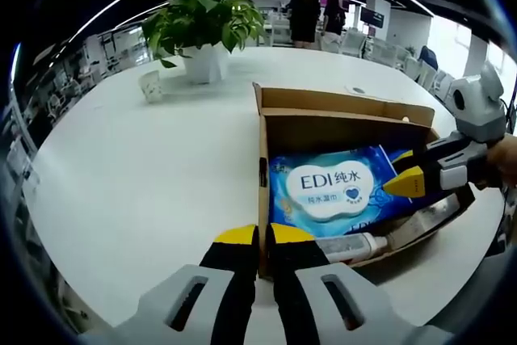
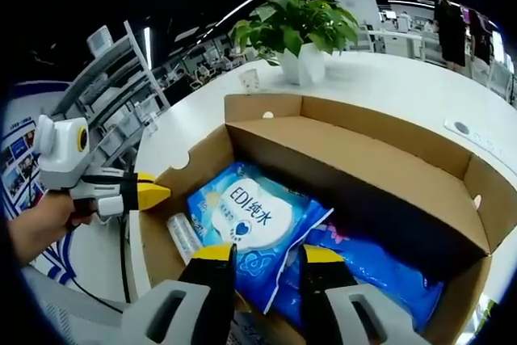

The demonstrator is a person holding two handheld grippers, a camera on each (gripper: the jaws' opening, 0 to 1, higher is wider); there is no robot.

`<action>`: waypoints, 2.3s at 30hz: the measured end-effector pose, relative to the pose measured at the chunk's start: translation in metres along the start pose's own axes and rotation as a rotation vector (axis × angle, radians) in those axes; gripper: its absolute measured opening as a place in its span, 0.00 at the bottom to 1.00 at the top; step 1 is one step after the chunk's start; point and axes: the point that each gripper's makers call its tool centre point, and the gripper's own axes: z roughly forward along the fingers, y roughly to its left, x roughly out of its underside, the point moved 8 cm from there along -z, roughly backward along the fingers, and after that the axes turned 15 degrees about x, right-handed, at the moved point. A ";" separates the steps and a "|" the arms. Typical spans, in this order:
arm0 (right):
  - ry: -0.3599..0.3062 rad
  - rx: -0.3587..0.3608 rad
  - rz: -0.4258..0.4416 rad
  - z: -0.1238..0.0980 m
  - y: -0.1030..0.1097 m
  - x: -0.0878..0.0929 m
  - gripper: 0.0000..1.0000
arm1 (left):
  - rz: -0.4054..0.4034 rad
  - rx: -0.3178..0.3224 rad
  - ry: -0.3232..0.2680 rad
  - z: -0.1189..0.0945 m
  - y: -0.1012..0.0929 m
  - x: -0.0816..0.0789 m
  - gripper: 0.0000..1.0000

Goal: Operate the shoe box by opening the lid, removing the specified soft item, and placing it in the target area until the item is outside and the box remains undamaged.

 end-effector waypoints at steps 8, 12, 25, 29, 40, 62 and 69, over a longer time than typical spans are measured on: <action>-0.013 -0.010 0.011 -0.002 0.003 -0.003 0.24 | -0.007 -0.001 -0.004 -0.001 -0.001 0.000 0.03; -0.006 -0.008 0.019 0.001 0.002 -0.003 0.24 | -0.008 -0.001 -0.005 -0.001 -0.001 0.000 0.03; 0.033 0.013 0.041 0.010 0.001 0.001 0.18 | -0.013 -0.001 -0.011 -0.001 -0.001 0.000 0.03; 0.035 0.043 0.036 0.011 -0.003 0.001 0.09 | -0.012 -0.001 -0.011 -0.001 -0.001 0.001 0.03; 0.031 0.050 0.038 0.009 -0.006 -0.002 0.00 | -0.009 -0.004 -0.008 -0.001 -0.001 0.000 0.03; -0.019 0.062 0.052 -0.007 -0.008 -0.011 0.00 | -0.010 -0.007 -0.012 0.001 -0.001 0.001 0.03; -0.037 0.065 0.056 -0.012 -0.010 -0.014 0.00 | -0.011 -0.007 -0.013 0.002 0.000 0.001 0.03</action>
